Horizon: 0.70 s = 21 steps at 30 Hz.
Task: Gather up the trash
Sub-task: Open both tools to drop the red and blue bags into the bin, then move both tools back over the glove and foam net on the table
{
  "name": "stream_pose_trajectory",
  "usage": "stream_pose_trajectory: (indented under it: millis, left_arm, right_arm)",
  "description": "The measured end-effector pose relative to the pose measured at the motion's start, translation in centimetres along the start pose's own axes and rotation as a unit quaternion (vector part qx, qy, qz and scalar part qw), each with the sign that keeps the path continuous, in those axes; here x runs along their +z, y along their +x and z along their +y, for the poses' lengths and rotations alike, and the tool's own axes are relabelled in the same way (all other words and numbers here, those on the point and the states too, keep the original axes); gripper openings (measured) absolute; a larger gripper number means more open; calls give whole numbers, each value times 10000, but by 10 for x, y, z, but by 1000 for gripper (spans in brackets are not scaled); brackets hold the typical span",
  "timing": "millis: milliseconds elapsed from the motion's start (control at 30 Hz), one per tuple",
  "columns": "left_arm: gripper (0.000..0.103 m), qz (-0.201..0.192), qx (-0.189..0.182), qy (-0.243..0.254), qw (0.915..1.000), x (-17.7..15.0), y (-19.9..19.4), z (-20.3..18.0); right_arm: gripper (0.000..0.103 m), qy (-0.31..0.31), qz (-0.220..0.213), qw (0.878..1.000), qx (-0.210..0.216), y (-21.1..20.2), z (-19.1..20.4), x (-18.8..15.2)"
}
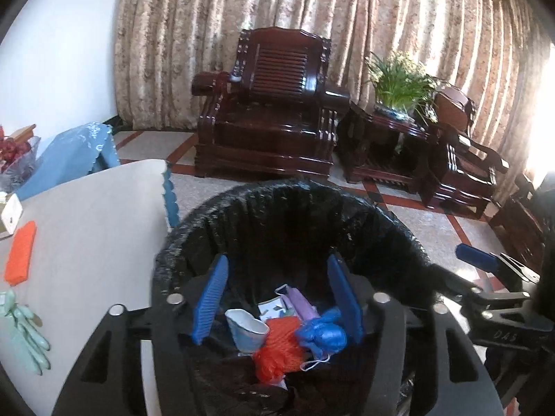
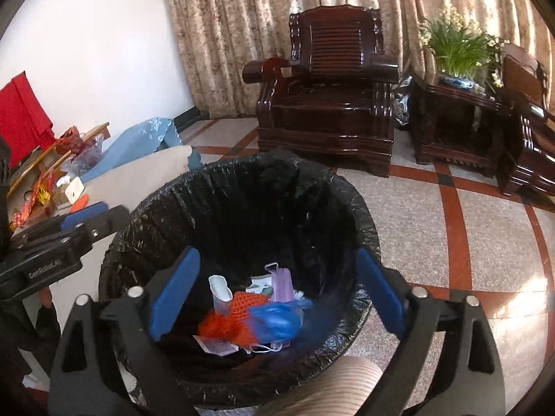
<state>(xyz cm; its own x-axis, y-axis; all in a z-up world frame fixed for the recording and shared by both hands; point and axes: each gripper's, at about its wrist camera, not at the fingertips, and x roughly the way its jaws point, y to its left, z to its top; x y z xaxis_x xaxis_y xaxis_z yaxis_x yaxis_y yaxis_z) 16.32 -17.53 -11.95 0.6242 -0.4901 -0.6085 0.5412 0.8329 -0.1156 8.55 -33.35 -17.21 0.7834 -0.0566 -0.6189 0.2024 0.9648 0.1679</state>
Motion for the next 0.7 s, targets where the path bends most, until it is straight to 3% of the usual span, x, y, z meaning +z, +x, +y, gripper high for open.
stream_pose_trajectory:
  millis: [333,700]
  left_arm:
    - [77,-472,764,-247,9957,1,-62,56]
    - [77,-671,1892,-819,9762,-32,-127,144]
  right_arm:
    - [94,-220,-422,9975,520,-17,44,18]
    - [94,-835,-354,9877,1277,-4,137,25]
